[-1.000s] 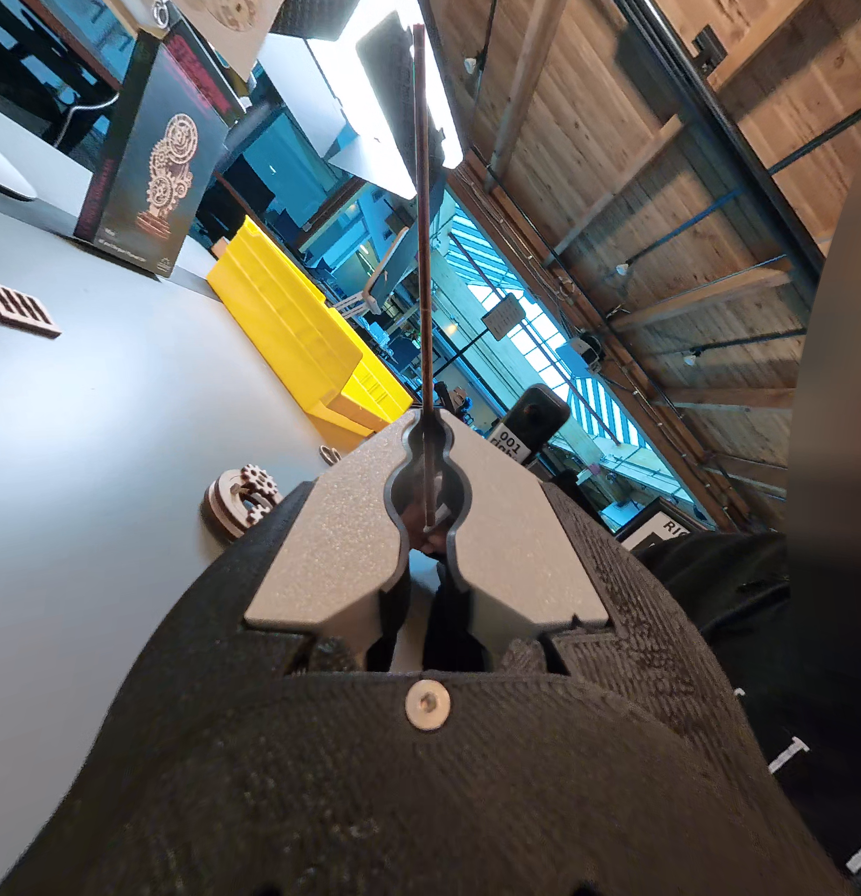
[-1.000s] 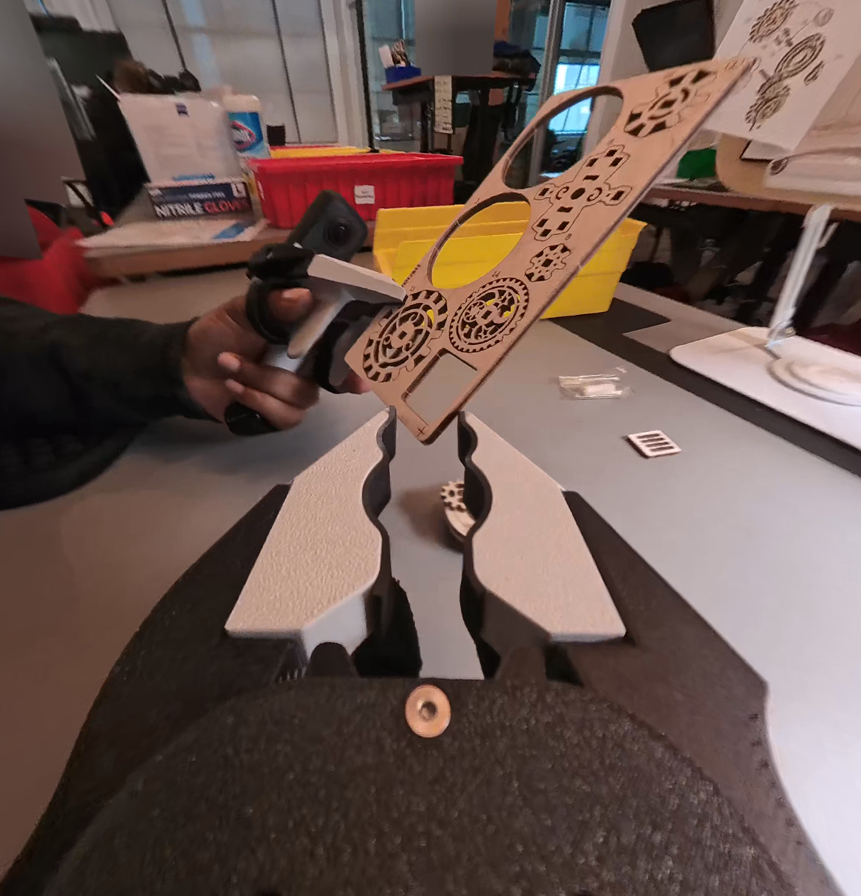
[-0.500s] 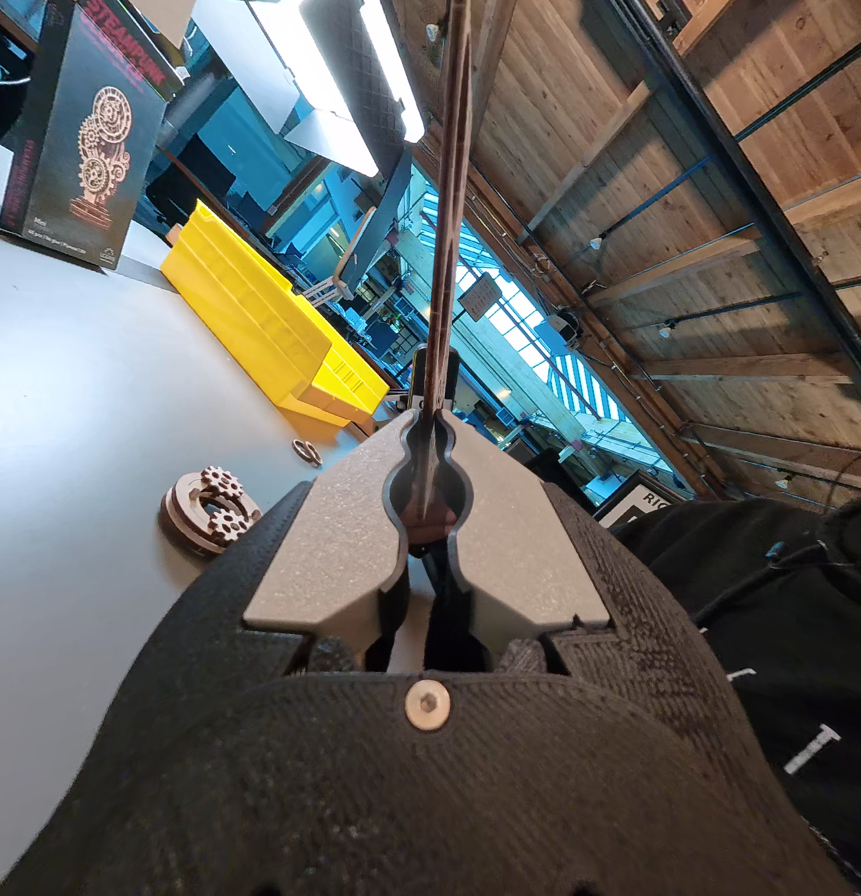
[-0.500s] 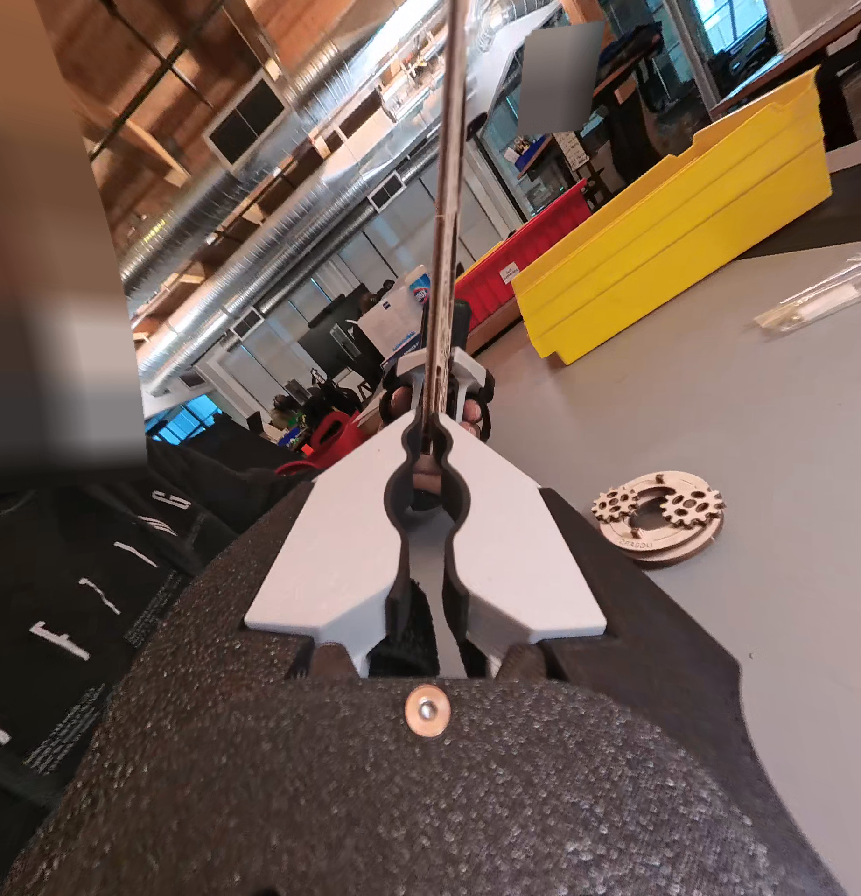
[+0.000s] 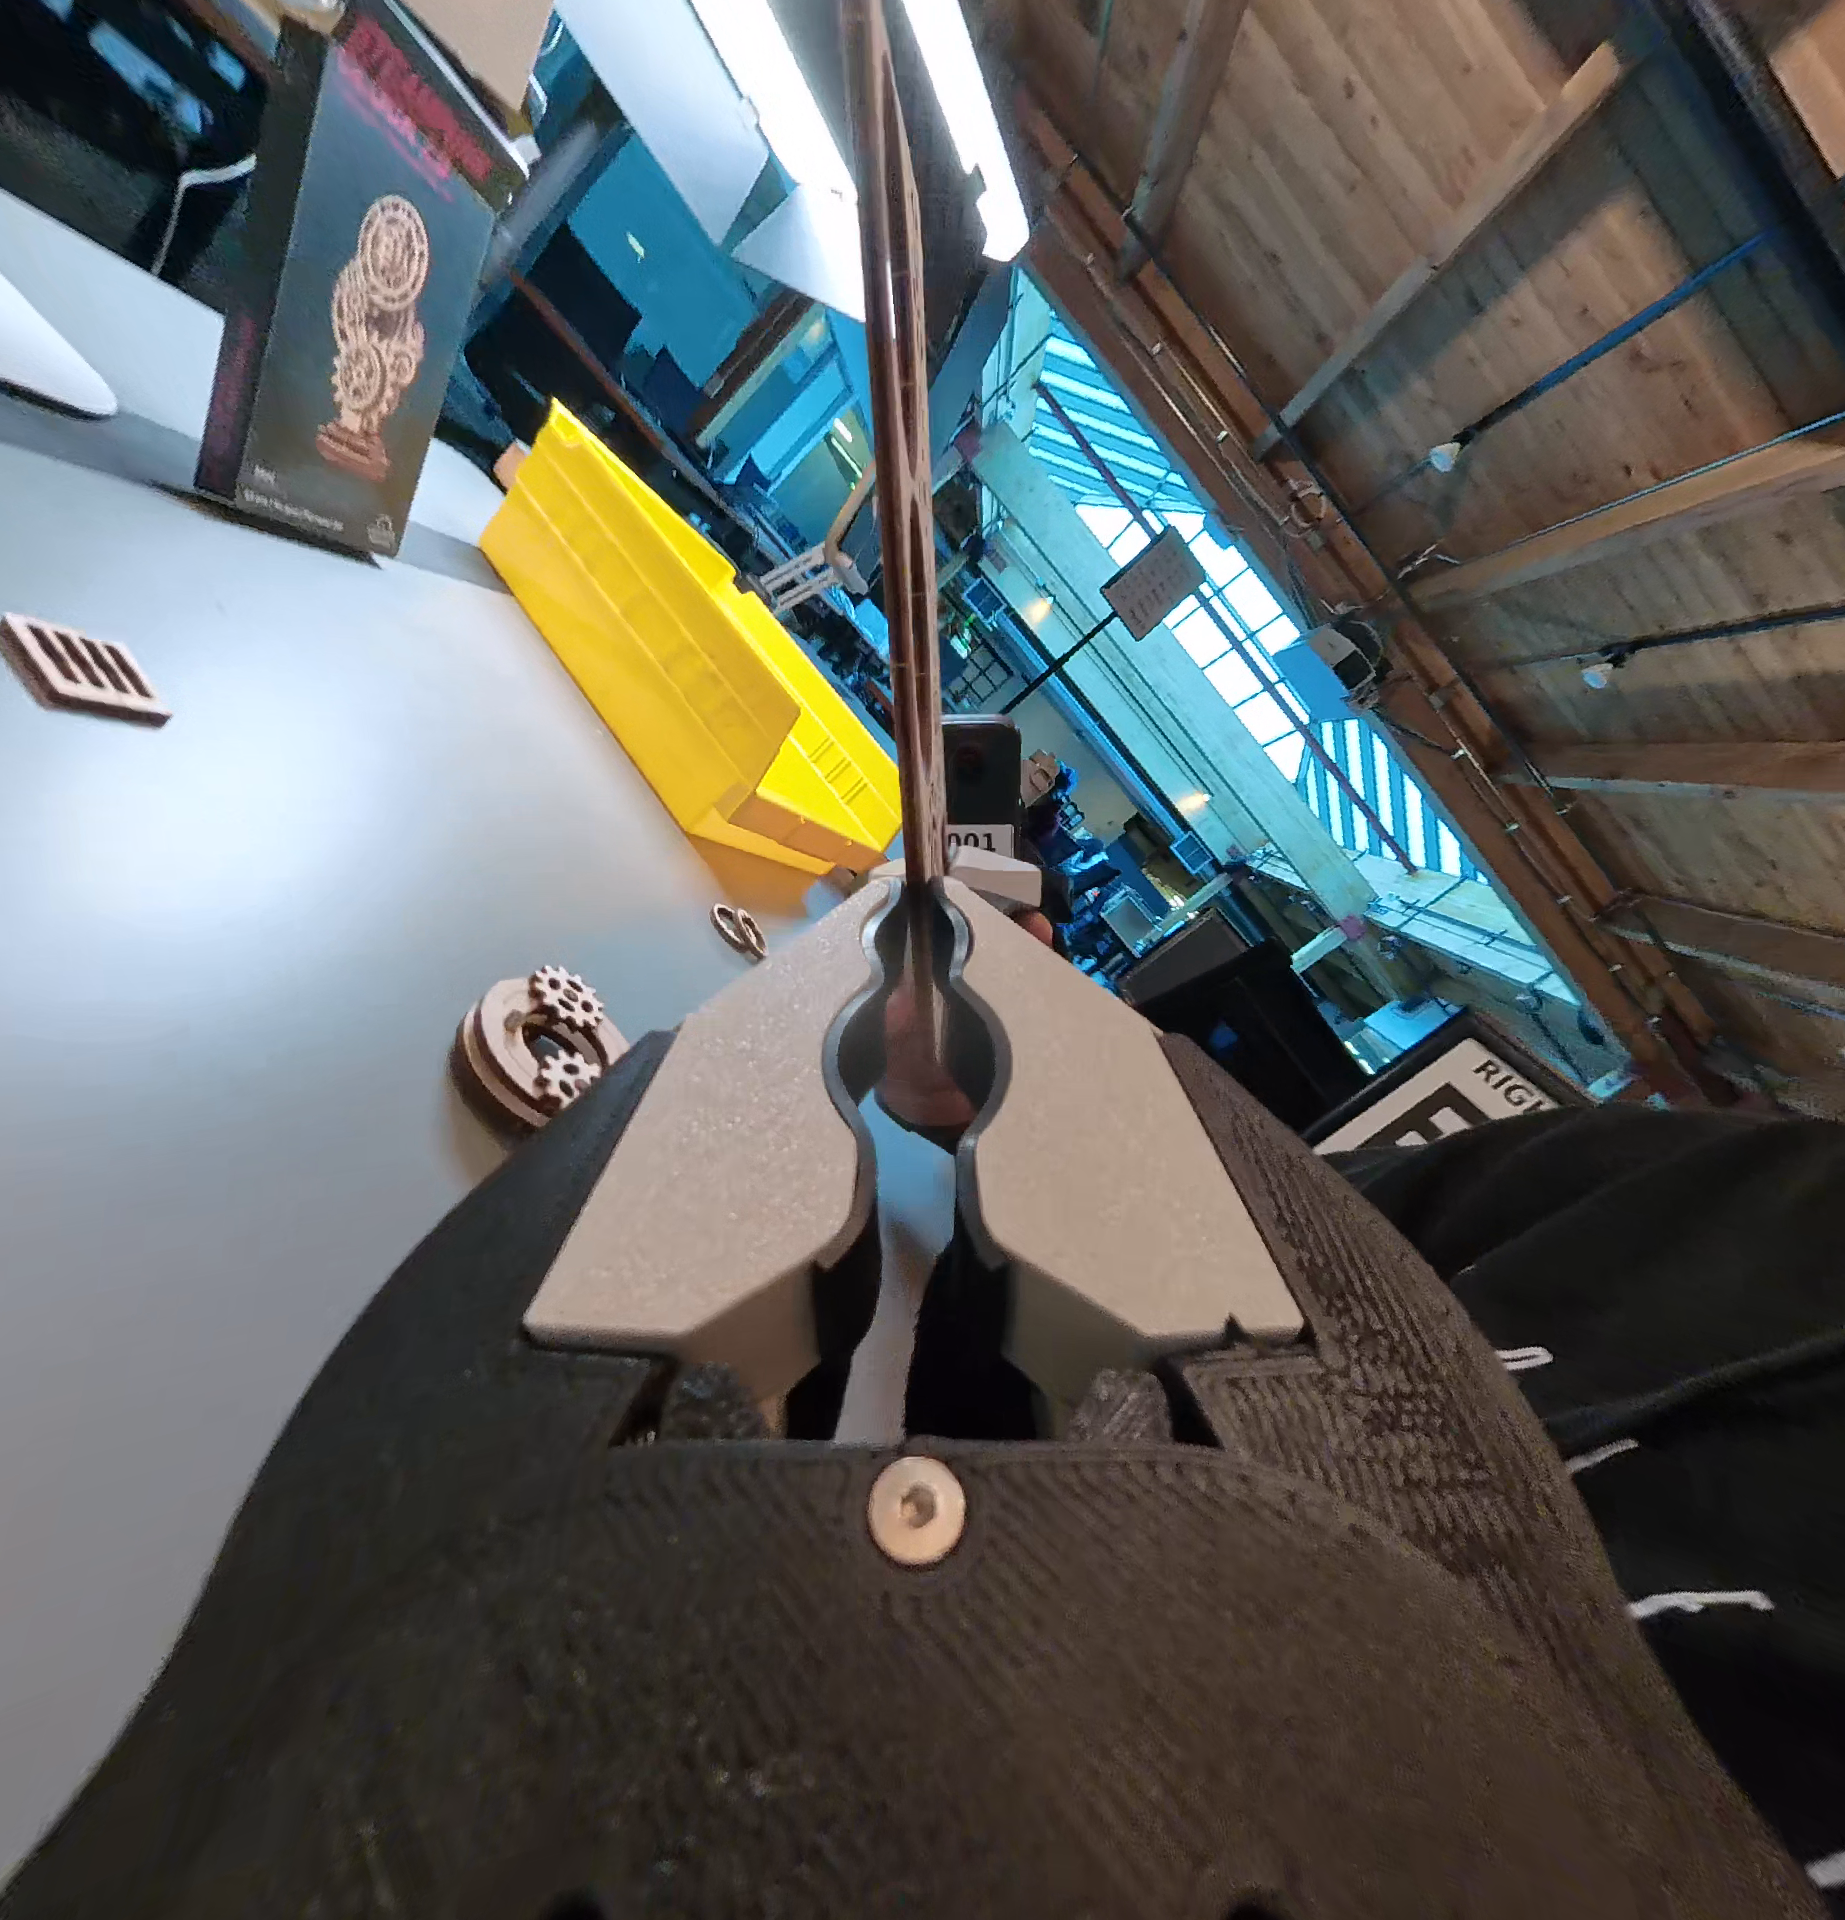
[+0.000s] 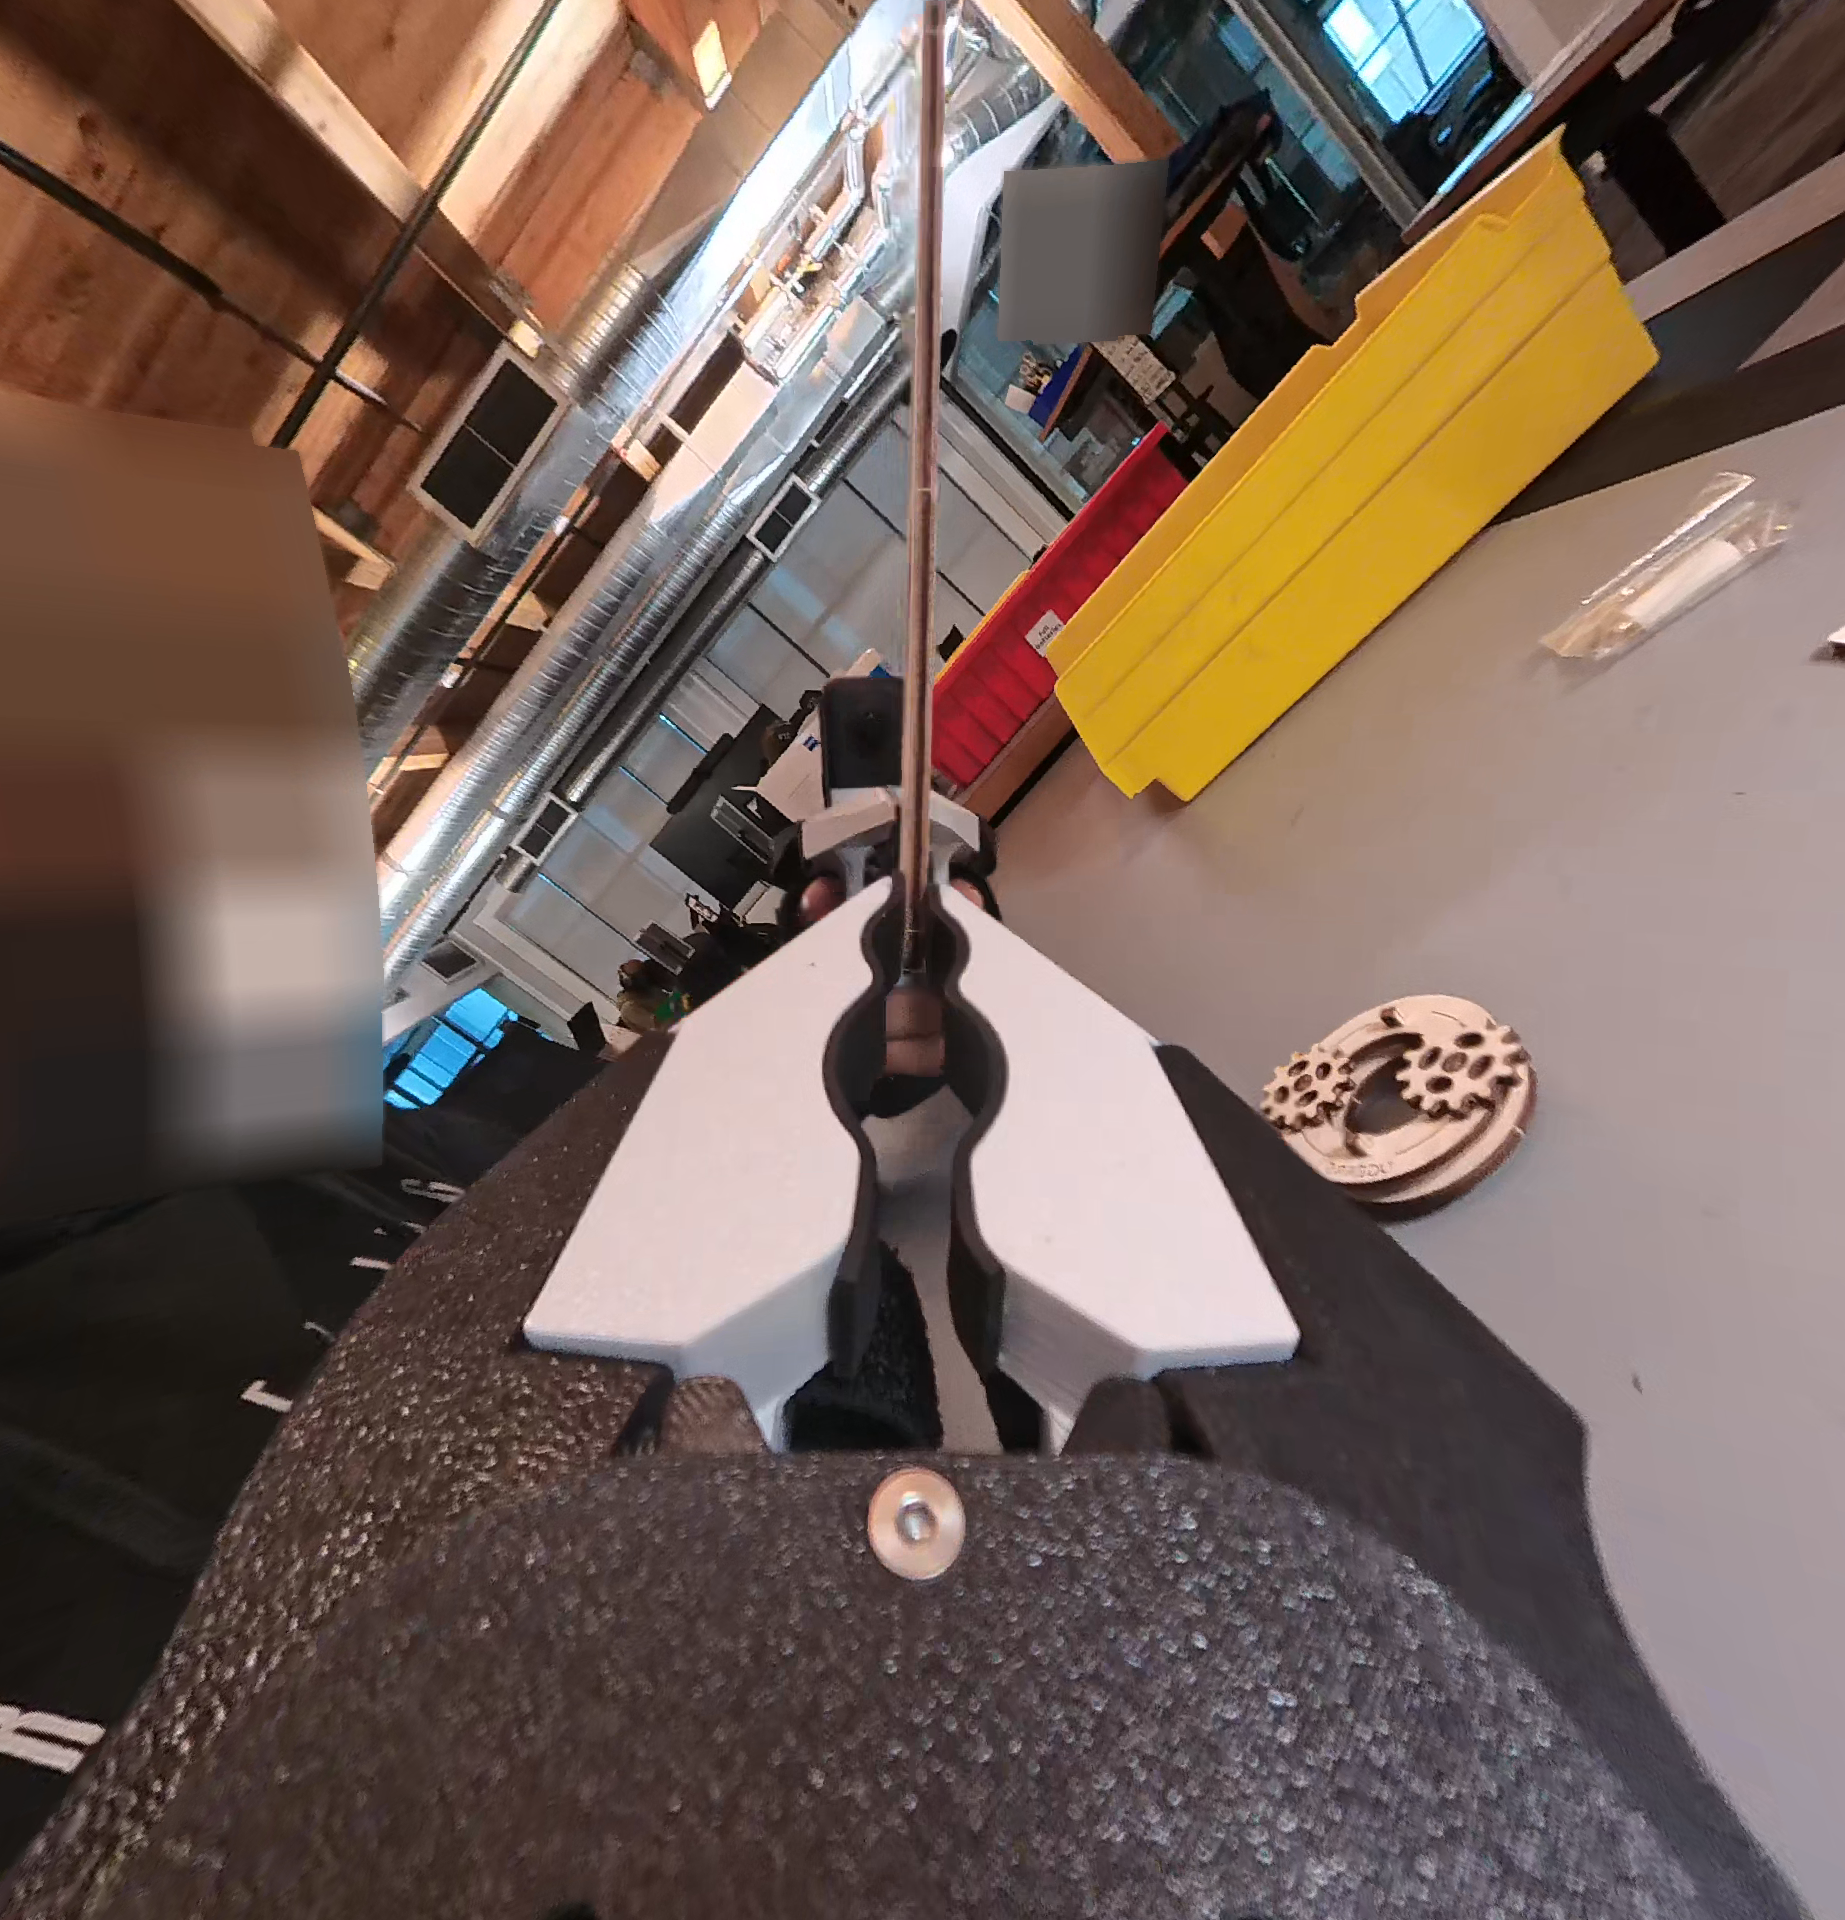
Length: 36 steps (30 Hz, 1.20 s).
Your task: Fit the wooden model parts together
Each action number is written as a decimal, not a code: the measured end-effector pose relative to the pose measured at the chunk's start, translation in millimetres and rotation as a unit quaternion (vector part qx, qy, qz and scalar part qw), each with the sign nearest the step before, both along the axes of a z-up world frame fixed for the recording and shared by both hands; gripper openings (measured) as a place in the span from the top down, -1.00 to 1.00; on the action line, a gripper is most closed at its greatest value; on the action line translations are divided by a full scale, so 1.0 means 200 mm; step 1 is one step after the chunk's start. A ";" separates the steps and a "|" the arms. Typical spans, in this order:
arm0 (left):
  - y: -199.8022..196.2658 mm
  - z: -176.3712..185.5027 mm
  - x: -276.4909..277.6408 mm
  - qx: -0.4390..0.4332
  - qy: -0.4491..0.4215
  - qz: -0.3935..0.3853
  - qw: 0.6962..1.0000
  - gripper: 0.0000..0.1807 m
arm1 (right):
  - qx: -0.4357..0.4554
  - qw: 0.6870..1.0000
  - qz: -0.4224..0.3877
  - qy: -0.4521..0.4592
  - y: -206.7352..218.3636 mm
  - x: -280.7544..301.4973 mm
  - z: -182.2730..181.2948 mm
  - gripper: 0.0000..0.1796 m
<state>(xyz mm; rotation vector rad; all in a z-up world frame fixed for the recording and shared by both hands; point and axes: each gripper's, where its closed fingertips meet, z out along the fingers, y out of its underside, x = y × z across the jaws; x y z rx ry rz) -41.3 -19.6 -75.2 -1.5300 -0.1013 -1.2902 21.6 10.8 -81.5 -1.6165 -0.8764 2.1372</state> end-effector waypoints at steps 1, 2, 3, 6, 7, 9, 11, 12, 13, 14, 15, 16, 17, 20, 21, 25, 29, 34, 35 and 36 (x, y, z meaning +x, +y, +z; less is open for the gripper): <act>0.00 0.00 -0.02 -0.013 -0.005 -0.003 1.000 0.99 | 0.009 1.000 -0.006 -0.007 0.01 -0.01 -0.01 0.99; -0.01 0.00 -0.04 -0.026 -0.006 -0.002 1.000 0.99 | 0.021 0.999 -0.017 -0.016 0.02 -0.01 -0.02 0.92; -0.02 -0.02 -0.08 -0.043 0.000 0.003 0.999 0.99 | 0.036 0.999 -0.030 -0.028 0.05 -0.01 -0.03 0.85; -0.08 -0.15 -0.22 -0.106 0.034 0.017 0.994 0.99 | 0.085 0.993 -0.060 -0.058 0.12 0.02 -0.04 0.79; -0.11 -0.21 -0.27 -0.129 0.049 0.028 0.990 0.99 | 0.098 0.991 -0.066 -0.064 0.13 0.04 -0.03 0.79; -0.16 -0.31 -0.39 -0.165 0.055 0.056 0.983 0.99 | 0.113 0.988 -0.074 -0.072 0.14 0.07 -0.03 0.80; -0.20 -0.38 -0.49 -0.188 0.054 0.082 0.977 0.99 | 0.113 0.988 -0.079 -0.075 0.15 0.09 -0.04 0.81; -0.21 -0.41 -0.53 -0.193 0.058 0.101 0.974 1.00 | 0.109 0.988 -0.082 -0.073 0.16 0.10 -0.05 0.81; -0.23 -0.42 -0.56 -0.195 0.060 0.116 0.972 1.00 | 0.104 0.989 -0.083 -0.072 0.16 0.11 -0.05 0.82; -0.24 -0.43 -0.59 -0.194 0.057 0.133 0.970 1.00 | 0.100 0.989 -0.083 -0.069 0.16 0.11 -0.06 0.82; -0.25 -0.44 -0.63 -0.192 0.053 0.149 0.968 1.00 | 0.096 0.990 -0.083 -0.066 0.16 0.11 -0.06 0.82; -0.26 -0.44 -0.66 -0.193 0.049 0.166 0.966 1.00 | 0.095 0.990 -0.083 -0.064 0.16 0.11 -0.06 0.82; -0.27 -0.46 -0.69 -0.195 0.047 0.183 0.962 1.00 | 0.096 0.990 -0.083 -0.063 0.16 0.11 -0.06 0.82; -0.29 -0.46 -0.79 -0.196 0.040 0.237 0.951 0.98 | 0.118 0.986 -0.083 -0.079 0.15 0.11 -0.09 0.82; -0.30 -0.45 -0.80 -0.193 0.045 0.248 0.948 0.98 | 0.128 0.985 -0.082 -0.086 0.15 0.11 -0.11 0.82; -0.35 -0.44 -0.78 -0.179 0.144 0.262 0.937 0.51 | 0.172 0.976 -0.075 -0.111 0.13 0.11 -0.14 0.81; -0.41 -0.39 -0.84 -0.138 0.329 0.292 0.888 0.37 | 0.198 0.969 -0.076 -0.124 0.13 0.12 -0.16 0.81; -0.43 -0.29 -1.11 -0.129 0.463 0.297 0.825 0.47 | 0.185 0.972 -0.087 -0.116 0.14 0.12 -0.14 0.81; -0.43 -0.27 -1.19 -0.134 0.476 0.296 0.817 0.48 | 0.186 0.972 -0.088 -0.117 0.14 0.12 -0.13 0.81; -0.42 -0.25 -1.27 -0.139 0.485 0.292 0.812 0.50 | 0.188 0.971 -0.088 -0.119 0.14 0.12 -0.13 0.81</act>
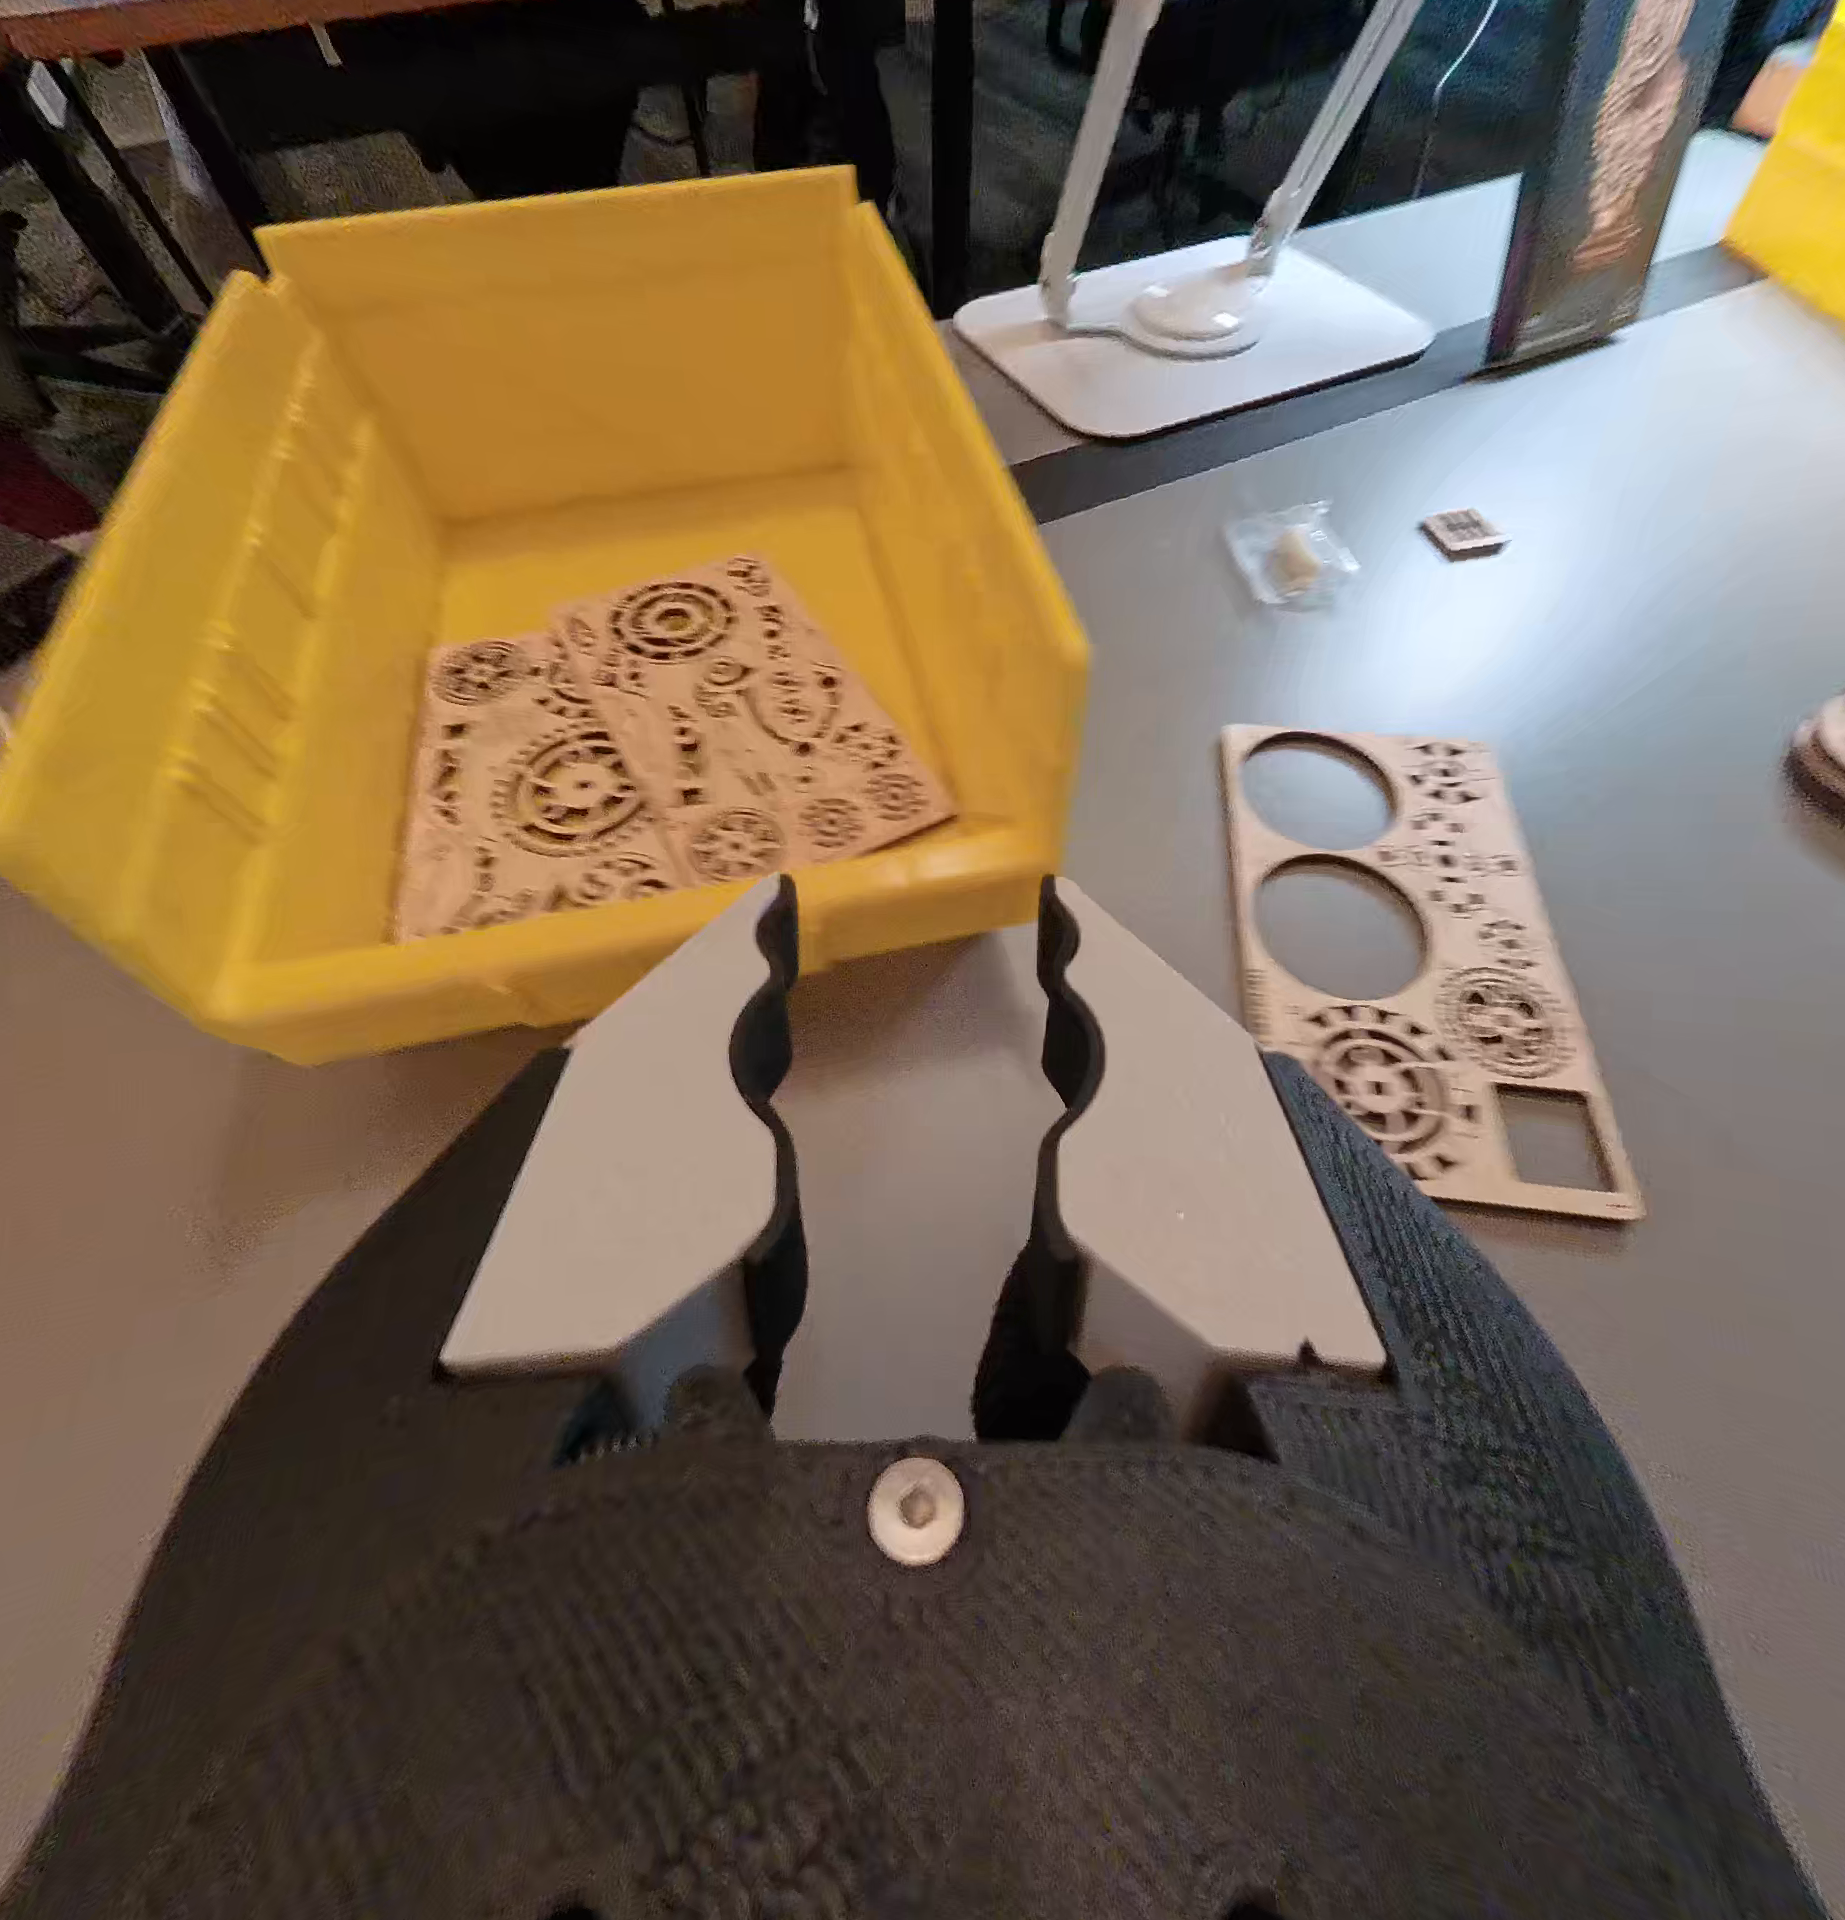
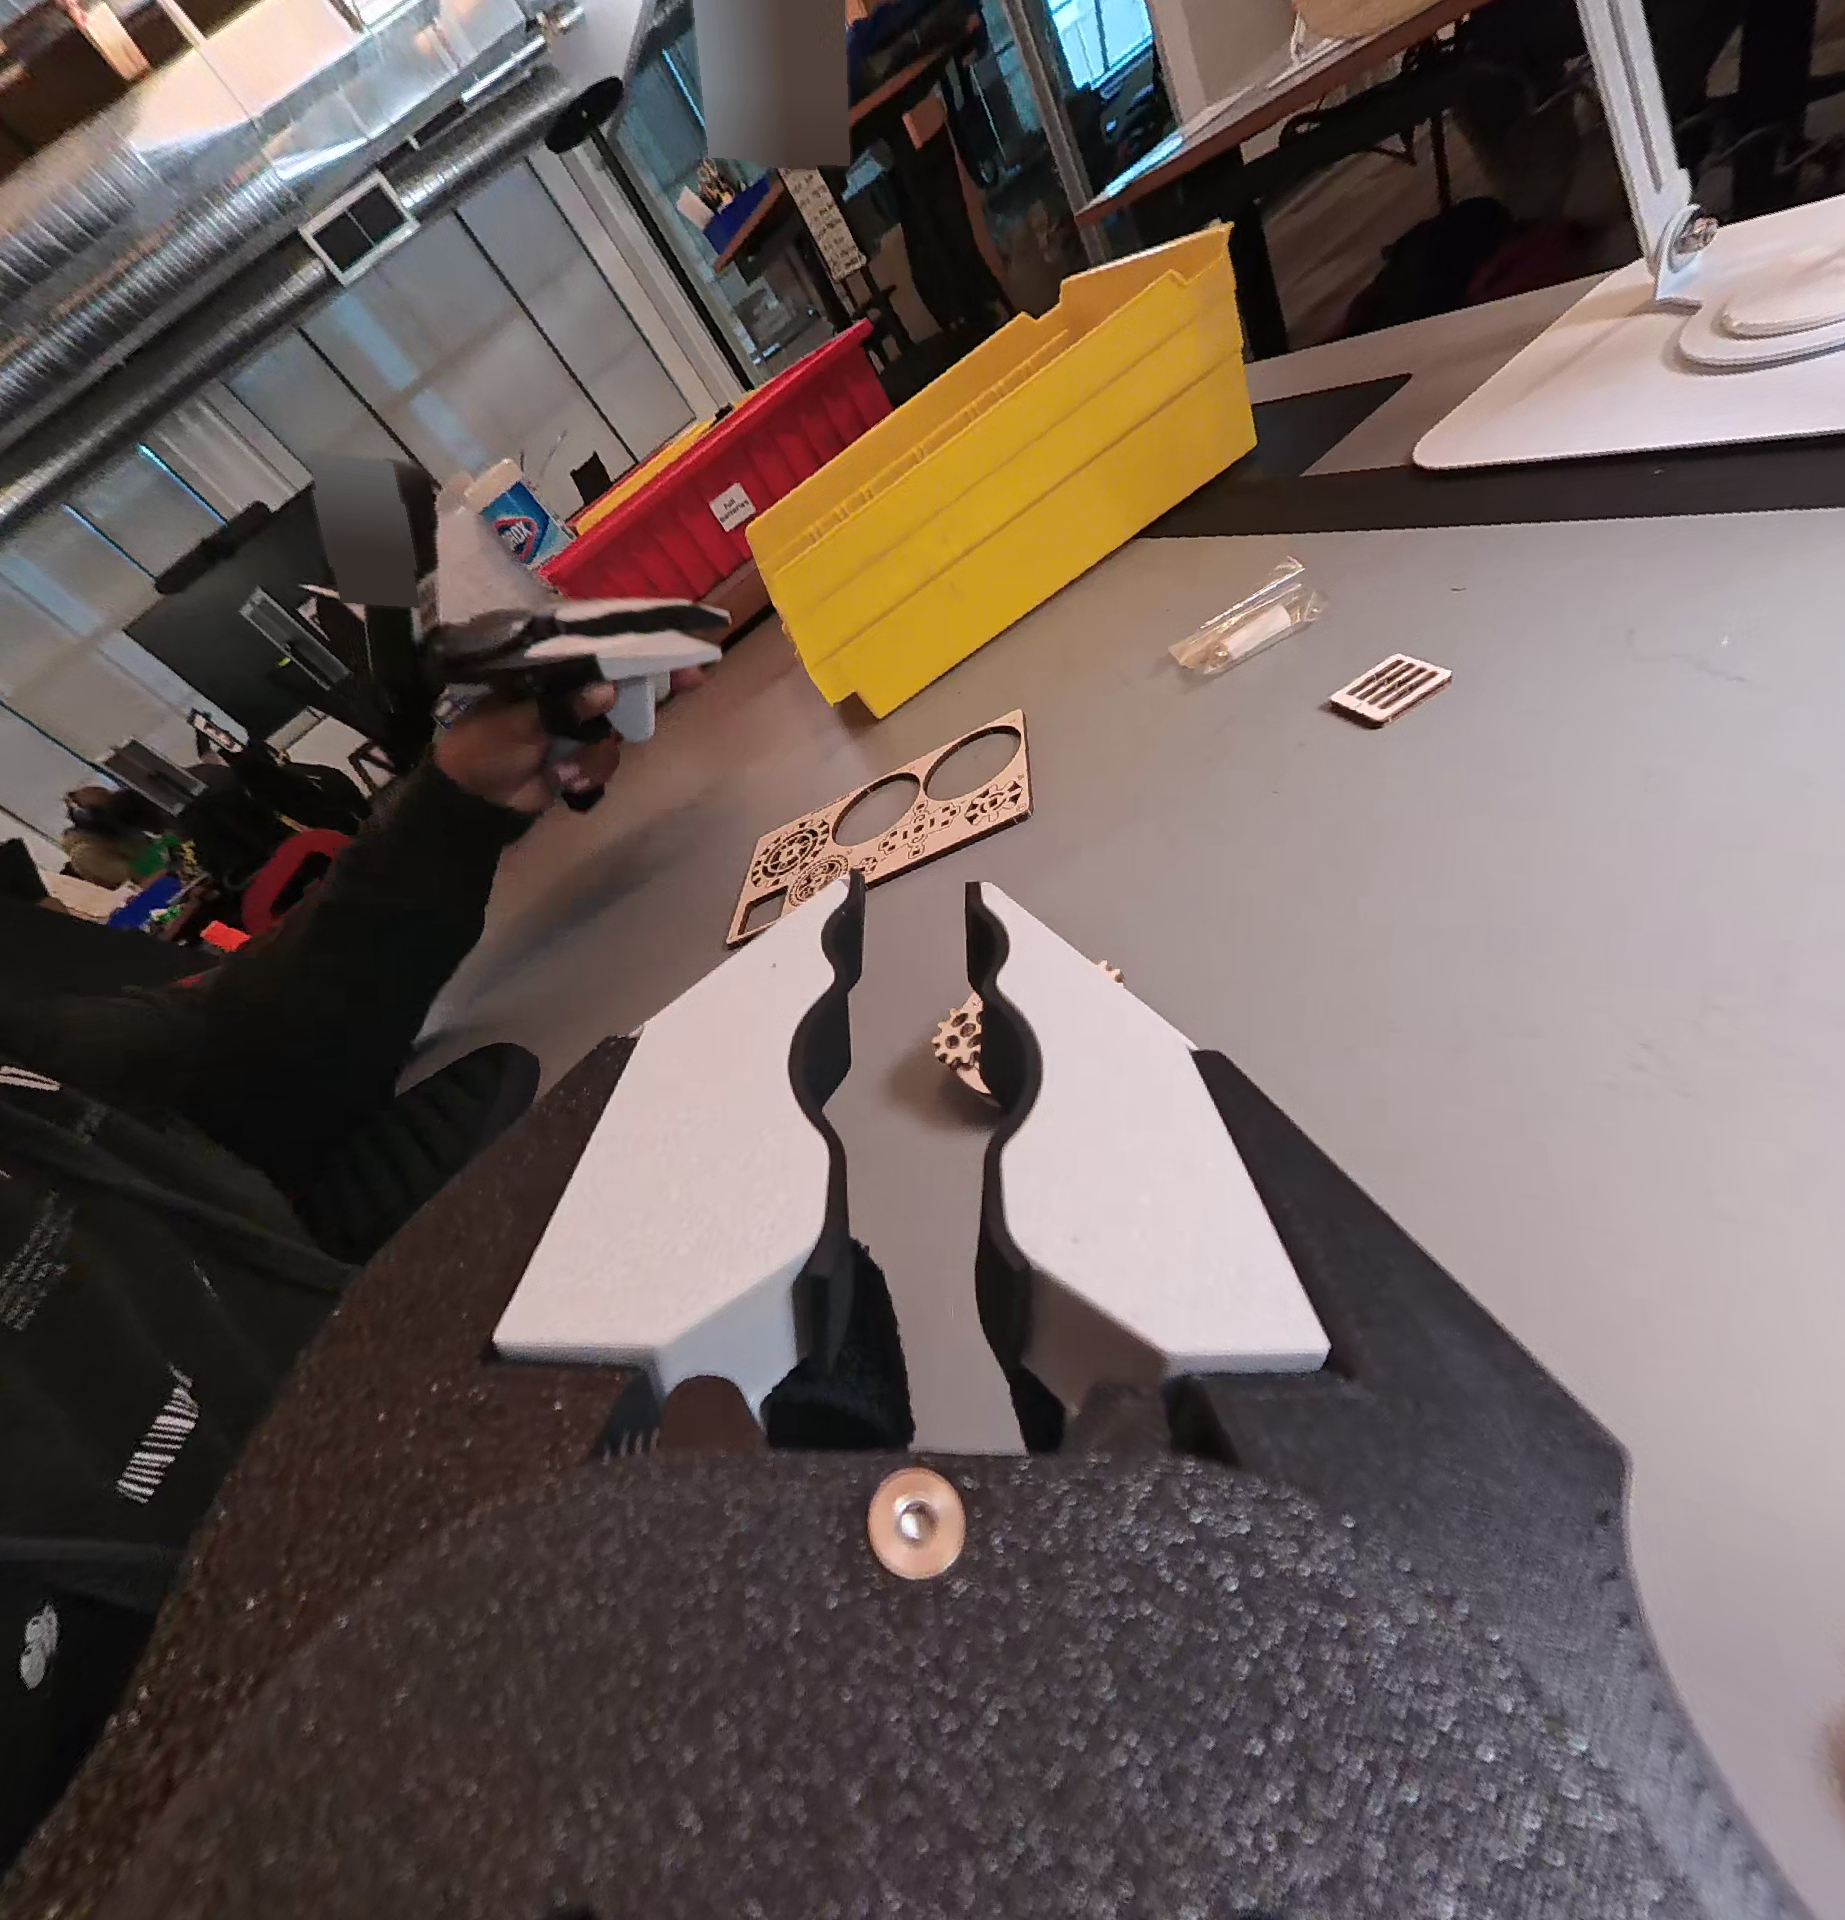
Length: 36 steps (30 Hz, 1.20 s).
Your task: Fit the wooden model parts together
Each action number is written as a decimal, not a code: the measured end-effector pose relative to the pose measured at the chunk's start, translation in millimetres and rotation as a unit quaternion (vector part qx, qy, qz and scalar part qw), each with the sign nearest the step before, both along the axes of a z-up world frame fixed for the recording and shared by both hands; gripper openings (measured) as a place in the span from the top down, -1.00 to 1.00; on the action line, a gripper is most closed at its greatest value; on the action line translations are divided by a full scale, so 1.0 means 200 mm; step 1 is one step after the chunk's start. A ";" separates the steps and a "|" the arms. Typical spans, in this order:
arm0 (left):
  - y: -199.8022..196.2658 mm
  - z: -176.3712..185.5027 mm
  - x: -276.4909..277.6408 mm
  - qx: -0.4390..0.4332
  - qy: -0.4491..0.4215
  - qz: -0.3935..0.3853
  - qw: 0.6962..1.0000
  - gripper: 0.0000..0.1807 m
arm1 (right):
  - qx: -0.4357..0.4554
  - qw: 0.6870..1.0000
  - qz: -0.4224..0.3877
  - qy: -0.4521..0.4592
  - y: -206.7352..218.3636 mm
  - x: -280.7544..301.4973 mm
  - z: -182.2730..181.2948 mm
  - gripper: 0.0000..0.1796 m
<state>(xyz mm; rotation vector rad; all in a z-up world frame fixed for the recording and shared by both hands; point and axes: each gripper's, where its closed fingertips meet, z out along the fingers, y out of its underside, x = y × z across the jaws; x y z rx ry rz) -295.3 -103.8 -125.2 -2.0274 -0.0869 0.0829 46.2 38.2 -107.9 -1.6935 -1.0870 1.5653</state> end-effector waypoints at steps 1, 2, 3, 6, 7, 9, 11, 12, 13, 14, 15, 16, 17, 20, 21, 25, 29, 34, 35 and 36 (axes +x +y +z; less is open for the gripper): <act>0.01 0.00 -0.07 -0.014 0.005 -0.003 1.000 0.50 | 0.003 1.000 0.000 -0.003 -0.01 0.00 0.00 0.81; 0.02 0.00 -0.14 -0.030 0.013 -0.006 0.999 0.50 | 0.006 1.000 0.000 -0.006 -0.01 0.00 0.00 0.81; 0.04 0.00 -0.20 -0.043 0.024 -0.014 0.999 0.51 | 0.008 1.000 -0.002 -0.010 -0.02 0.00 0.00 0.81; 0.12 -0.01 -0.31 -0.081 0.039 -0.052 0.995 0.48 | 0.011 1.000 -0.010 -0.019 -0.01 0.01 0.01 0.81; 0.15 -0.01 -0.33 -0.095 0.040 -0.063 0.993 0.45 | 0.012 1.000 -0.015 -0.022 -0.01 0.01 0.01 0.81; 0.20 -0.03 -0.37 -0.128 0.043 -0.075 0.988 0.39 | 0.013 0.999 -0.023 -0.026 -0.01 0.00 0.01 0.81; 0.26 -0.05 -0.41 -0.153 0.052 -0.084 0.983 0.35 | 0.014 0.999 -0.029 -0.028 -0.01 -0.01 0.01 0.81; 0.29 -0.06 -0.42 -0.163 0.057 -0.087 0.981 0.34 | 0.013 0.999 -0.031 -0.029 -0.01 -0.01 0.01 0.81; 0.32 -0.07 -0.44 -0.172 0.060 -0.090 0.979 0.32 | 0.012 0.999 -0.032 -0.029 -0.01 -0.02 0.01 0.81; 0.34 -0.08 -0.45 -0.181 0.060 -0.093 0.977 0.31 | 0.011 0.999 -0.031 -0.029 -0.01 -0.03 0.01 0.81; 0.36 -0.08 -0.46 -0.188 0.061 -0.095 0.976 0.30 | 0.011 0.999 -0.030 -0.029 -0.02 -0.03 0.00 0.81; 0.39 -0.08 -0.48 -0.193 0.063 -0.095 0.975 0.30 | 0.011 0.999 -0.029 -0.031 -0.02 -0.04 0.00 0.81; 0.41 -0.08 -0.49 -0.196 0.062 -0.092 0.974 0.30 | 0.010 0.999 -0.028 -0.032 -0.02 -0.04 -0.01 0.80; 0.48 -0.08 -0.52 -0.205 0.028 -0.081 0.975 0.29 | 0.008 0.999 -0.025 -0.032 -0.02 -0.05 -0.01 0.80; 0.50 -0.08 -0.52 -0.206 0.012 -0.080 0.975 0.29 | 0.007 0.999 -0.024 -0.031 -0.02 -0.06 -0.01 0.80; 0.58 -0.14 -0.50 -0.232 -0.038 -0.076 0.969 0.25 | 0.003 1.000 -0.019 -0.023 -0.02 -0.06 -0.02 0.80; 0.65 -0.20 -0.51 -0.268 -0.078 -0.065 0.958 0.23 | -0.003 1.000 -0.018 -0.015 -0.01 -0.05 -0.02 0.80; 0.69 -0.30 -0.55 -0.310 -0.119 -0.042 0.942 0.19 | -0.006 1.000 -0.027 -0.009 0.02 -0.01 -0.02 0.81; 0.70 -0.31 -0.55 -0.312 -0.125 -0.040 0.941 0.20 | -0.007 0.999 -0.030 -0.008 0.02 0.00 -0.02 0.81; 0.70 -0.32 -0.55 -0.314 -0.131 -0.039 0.939 0.20 | -0.009 0.999 -0.033 -0.007 0.03 0.01 -0.02 0.81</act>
